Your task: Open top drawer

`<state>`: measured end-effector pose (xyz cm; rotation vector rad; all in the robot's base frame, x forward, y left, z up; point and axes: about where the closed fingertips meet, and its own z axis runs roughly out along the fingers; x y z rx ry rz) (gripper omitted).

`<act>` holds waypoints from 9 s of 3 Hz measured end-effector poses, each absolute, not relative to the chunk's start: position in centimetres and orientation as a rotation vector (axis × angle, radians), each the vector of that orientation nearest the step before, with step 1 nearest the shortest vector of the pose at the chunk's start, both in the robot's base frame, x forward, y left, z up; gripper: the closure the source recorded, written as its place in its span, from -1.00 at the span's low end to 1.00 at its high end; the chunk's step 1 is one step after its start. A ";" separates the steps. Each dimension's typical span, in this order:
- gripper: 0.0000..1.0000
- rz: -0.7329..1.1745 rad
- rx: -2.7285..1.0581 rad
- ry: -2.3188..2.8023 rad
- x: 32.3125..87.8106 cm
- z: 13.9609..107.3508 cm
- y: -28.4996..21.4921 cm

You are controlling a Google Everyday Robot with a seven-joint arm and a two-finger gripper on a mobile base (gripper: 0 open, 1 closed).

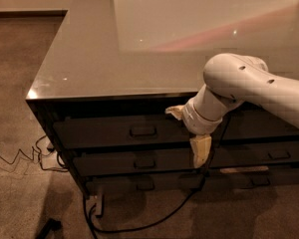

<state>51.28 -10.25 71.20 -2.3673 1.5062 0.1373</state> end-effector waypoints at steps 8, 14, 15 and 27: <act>-0.16 0.149 -2.316 1.836 57.2 62.7 -12.9; -0.30 0.065 -2.350 1.956 53.7 64.3 -13.4; -0.77 0.090 -2.386 1.912 52.6 63.4 -12.5; 0.30 0.120 -2.383 1.917 42.7 62.3 -17.0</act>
Offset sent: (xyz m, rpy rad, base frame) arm -0.0106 -0.0283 -0.0184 -0.0971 0.0565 -0.2151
